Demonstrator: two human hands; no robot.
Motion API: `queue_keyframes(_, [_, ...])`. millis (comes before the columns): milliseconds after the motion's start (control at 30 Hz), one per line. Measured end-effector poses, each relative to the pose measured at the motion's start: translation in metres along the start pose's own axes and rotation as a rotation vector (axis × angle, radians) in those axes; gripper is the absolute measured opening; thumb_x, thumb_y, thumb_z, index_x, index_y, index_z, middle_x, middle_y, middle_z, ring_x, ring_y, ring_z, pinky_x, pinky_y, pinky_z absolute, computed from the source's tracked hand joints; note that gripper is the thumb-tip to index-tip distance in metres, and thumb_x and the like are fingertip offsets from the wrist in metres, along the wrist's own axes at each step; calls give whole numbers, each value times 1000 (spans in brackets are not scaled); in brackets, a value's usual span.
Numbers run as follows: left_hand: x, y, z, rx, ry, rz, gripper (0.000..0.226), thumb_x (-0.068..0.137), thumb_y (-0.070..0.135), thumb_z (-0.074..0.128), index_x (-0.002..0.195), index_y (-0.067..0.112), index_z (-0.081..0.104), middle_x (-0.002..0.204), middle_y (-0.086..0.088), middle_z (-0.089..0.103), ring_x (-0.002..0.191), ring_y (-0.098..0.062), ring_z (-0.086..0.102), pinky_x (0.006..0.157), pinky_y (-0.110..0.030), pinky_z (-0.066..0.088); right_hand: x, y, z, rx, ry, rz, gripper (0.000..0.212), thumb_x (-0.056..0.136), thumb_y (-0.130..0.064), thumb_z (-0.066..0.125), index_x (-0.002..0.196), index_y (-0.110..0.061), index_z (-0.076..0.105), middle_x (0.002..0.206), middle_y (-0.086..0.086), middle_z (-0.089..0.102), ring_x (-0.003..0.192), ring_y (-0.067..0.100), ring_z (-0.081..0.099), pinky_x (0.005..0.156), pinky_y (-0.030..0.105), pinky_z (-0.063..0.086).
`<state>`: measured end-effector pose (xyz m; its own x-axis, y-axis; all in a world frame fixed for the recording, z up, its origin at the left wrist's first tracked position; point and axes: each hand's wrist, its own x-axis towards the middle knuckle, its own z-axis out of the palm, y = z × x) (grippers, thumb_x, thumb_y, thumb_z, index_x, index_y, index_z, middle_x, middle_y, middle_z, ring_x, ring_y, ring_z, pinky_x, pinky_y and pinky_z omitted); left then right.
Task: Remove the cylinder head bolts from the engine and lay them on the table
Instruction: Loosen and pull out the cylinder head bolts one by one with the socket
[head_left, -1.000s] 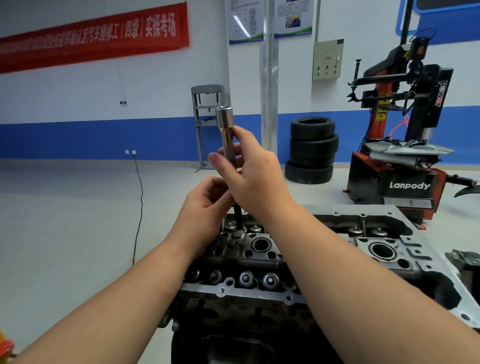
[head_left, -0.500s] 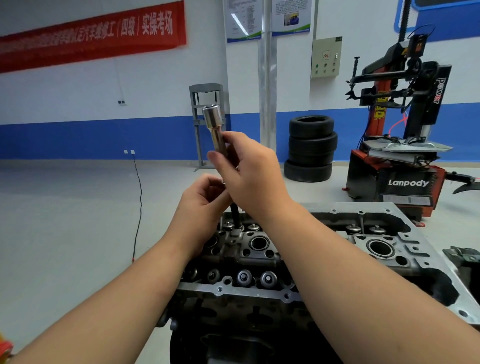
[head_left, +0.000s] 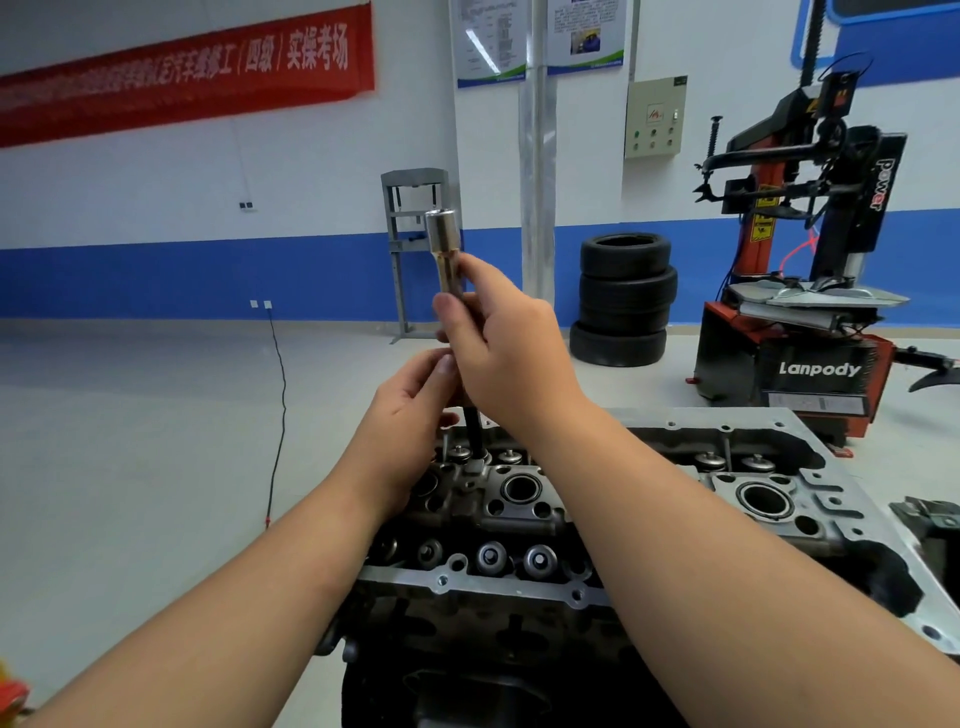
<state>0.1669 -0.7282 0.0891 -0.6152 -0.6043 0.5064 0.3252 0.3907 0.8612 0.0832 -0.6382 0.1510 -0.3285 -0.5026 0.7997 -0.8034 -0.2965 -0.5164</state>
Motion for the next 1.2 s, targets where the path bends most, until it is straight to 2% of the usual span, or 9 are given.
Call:
queue_keyframes(100, [0, 0, -1, 24, -33, -6, 25, 109, 38, 52, 117, 25, 72, 102, 1, 79, 96, -15, 74, 92, -45, 54, 0, 0, -1, 29, -39, 56, 49, 105, -22, 48, 151, -16, 36, 93, 9, 73, 87, 27, 68, 82, 48, 53])
queue_keyframes(267, [0, 1, -1, -4, 30, 41, 20, 89, 34, 74, 99, 18, 70, 81, 5, 75, 72, -5, 67, 66, -19, 52, -3, 1, 0, -54, 59, -102, 33, 96, -24, 66, 125, -7, 60, 81, -2, 63, 71, 21, 59, 70, 45, 51])
queue_keyframes(467, [-1, 2, 0, -5, -42, -4, 31, 102, 45, 52, 116, 26, 72, 101, 0, 79, 96, -17, 74, 92, -49, 53, 0, 0, 0, 36, -26, 40, 47, 104, -25, 50, 149, -17, 40, 89, 7, 73, 83, 27, 68, 79, 48, 53])
queue_keyframes(633, [-1, 2, -1, 7, 8, 48, 6, 90, 39, 70, 91, 37, 75, 85, 4, 77, 76, -7, 69, 69, -21, 53, -3, 0, -1, -37, 30, -93, 40, 96, -28, 66, 131, -10, 57, 85, -2, 67, 76, 20, 63, 73, 44, 53])
queue_keyframes(733, [0, 2, 0, -4, 29, 25, 11, 89, 41, 69, 94, 32, 74, 88, 3, 77, 78, -10, 69, 74, -31, 52, -2, 2, 1, -58, 44, -91, 34, 100, -23, 61, 131, -9, 59, 82, 0, 68, 70, 22, 62, 69, 46, 52])
queue_keyframes(867, [-2, 4, 0, -2, -41, -9, 27, 102, 44, 54, 116, 30, 73, 106, 0, 79, 98, -17, 73, 94, -50, 52, -2, 0, 1, 6, -53, 36, 51, 105, -25, 47, 153, -15, 32, 92, 10, 73, 85, 27, 68, 80, 48, 53])
queue_keyframes(1000, [-2, 4, -1, -2, -5, 26, 15, 94, 38, 68, 103, 28, 75, 96, 1, 78, 85, -11, 70, 78, -31, 55, -3, -1, -1, -28, -15, -50, 48, 99, -32, 61, 142, -13, 48, 92, -8, 65, 82, 18, 65, 77, 41, 54])
queue_keyframes(1100, [-1, 3, 0, -3, 40, 11, 6, 86, 38, 73, 86, 32, 73, 84, 0, 74, 78, -15, 64, 74, -36, 49, -4, 1, 0, -79, 79, -145, 29, 95, -22, 67, 120, -6, 64, 86, -1, 68, 73, 20, 61, 70, 43, 51])
queue_keyframes(1200, [-1, 3, 1, -16, 3, -22, 19, 97, 44, 59, 100, 36, 76, 97, 3, 79, 89, -13, 73, 84, -38, 54, -1, 1, 1, -22, 30, -31, 36, 101, -19, 56, 136, -9, 54, 85, 4, 71, 73, 23, 64, 72, 45, 52])
